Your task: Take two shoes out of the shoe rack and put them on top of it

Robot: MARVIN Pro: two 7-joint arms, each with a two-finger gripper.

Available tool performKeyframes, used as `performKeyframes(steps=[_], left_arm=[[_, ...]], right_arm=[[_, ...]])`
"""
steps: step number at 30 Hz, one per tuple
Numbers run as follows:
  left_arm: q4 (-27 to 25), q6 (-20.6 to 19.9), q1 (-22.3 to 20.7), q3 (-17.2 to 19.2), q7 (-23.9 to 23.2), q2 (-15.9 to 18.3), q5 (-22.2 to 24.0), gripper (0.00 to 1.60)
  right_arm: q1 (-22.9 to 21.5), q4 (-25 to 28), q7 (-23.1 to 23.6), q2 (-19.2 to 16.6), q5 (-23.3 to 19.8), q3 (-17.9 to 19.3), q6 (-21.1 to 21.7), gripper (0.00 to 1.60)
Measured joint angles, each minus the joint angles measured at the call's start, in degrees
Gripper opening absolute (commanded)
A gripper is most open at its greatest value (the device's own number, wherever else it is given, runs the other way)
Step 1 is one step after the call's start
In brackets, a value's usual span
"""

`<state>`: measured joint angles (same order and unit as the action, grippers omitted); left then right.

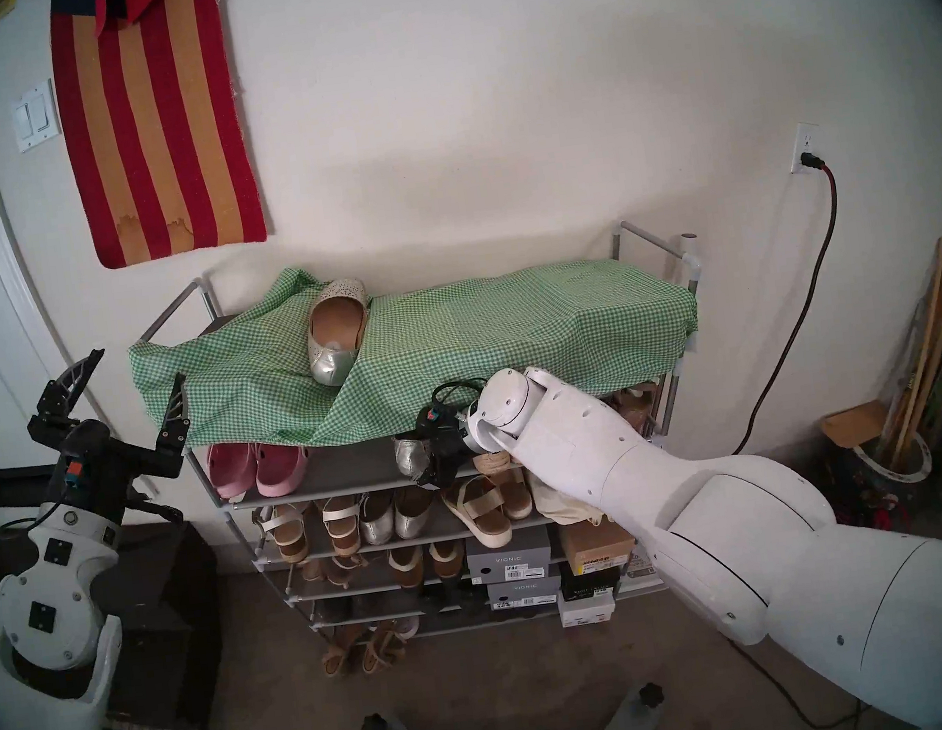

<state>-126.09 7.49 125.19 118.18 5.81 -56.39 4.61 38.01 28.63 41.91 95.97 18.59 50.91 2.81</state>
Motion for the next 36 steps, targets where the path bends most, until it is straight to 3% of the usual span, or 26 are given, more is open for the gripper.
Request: performKeyframes(steps=[10,11,12,13,25,36], left_arm=[[0.0,-0.02,-0.03,0.0,0.0,-0.01,-0.04,1.6],[0.0,-0.02,-0.03,0.0,0.0,-0.01,-0.05,1.6],[0.0,-0.02,-0.03,0.0,0.0,-0.02,-0.05,1.6],[0.0,-0.02,-0.03,0.0,0.0,-0.02,-0.05,1.6],[-0.01,-0.09,-0.08,0.0,-0.01,-0.03,-0.07,1.6],[-0.01,-0.09,-0.1,0.0,-0.04,-0.04,-0.08,1.6]], right_arm=[[-1.93,-8.75,-3.57,3.46,1.81,-1.0,-3.57,1.6],[-2.1,-9.25,-3.75,3.65,1.91,-1.0,-3.89,1.02],[-2.23,-9.56,-3.87,3.77,1.97,-1.01,-4.14,0.05],[-2.41,-9.87,-4.02,3.89,2.06,-1.01,-4.42,0.0],[-2.68,-8.62,-0.98,3.16,3.0,-1.14,-6.3,0.0],[-1.1,-0.9,10.05,0.53,2.12,-1.57,-10.1,0.0]])
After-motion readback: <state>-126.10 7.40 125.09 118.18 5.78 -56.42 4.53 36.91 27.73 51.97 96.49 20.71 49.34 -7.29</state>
